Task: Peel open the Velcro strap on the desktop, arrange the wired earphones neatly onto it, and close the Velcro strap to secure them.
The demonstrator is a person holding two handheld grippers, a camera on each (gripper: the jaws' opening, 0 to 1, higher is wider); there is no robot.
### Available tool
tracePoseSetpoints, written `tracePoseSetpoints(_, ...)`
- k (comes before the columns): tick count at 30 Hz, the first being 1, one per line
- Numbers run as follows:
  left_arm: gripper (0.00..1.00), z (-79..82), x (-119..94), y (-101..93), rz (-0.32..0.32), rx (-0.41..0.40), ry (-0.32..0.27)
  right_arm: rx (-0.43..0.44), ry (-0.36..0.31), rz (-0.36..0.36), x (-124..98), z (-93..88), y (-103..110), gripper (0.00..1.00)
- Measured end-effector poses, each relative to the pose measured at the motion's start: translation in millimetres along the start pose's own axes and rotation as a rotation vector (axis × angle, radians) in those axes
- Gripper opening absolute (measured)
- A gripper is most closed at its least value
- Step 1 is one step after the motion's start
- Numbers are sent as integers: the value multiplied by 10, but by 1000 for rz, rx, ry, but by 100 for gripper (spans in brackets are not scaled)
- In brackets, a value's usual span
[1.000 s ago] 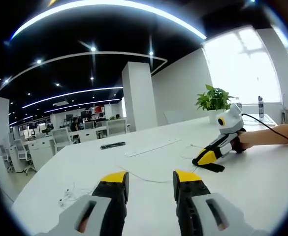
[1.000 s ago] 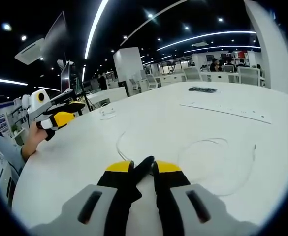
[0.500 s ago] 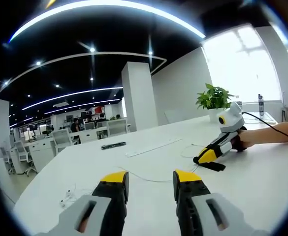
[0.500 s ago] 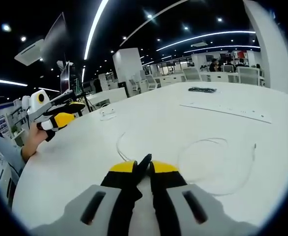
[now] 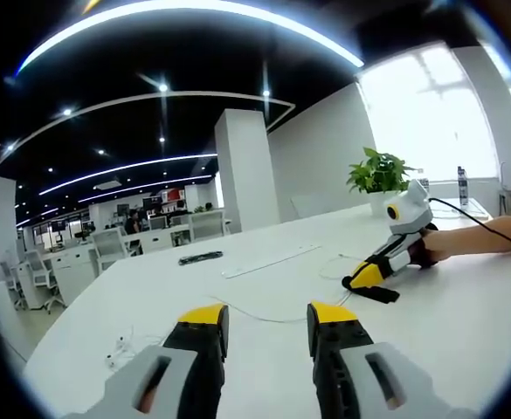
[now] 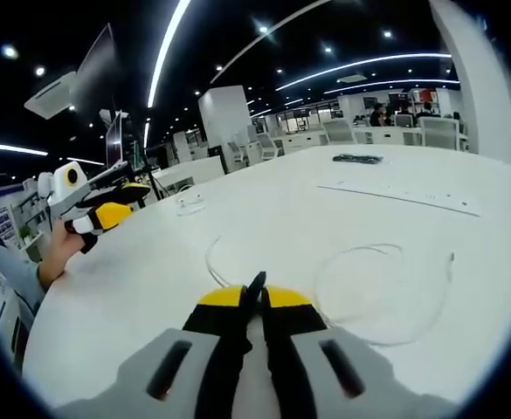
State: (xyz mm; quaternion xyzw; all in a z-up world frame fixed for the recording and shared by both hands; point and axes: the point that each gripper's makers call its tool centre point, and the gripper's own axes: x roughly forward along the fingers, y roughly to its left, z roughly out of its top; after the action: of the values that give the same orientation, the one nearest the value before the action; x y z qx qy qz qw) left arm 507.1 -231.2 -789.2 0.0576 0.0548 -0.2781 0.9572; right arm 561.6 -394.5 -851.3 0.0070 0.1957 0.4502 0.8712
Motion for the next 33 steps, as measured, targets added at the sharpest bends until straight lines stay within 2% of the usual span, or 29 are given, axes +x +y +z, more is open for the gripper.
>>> tracePoseSetpoints(33,40,-6,7,2,0,3,1,1,-17,-7,-68,34,88,4)
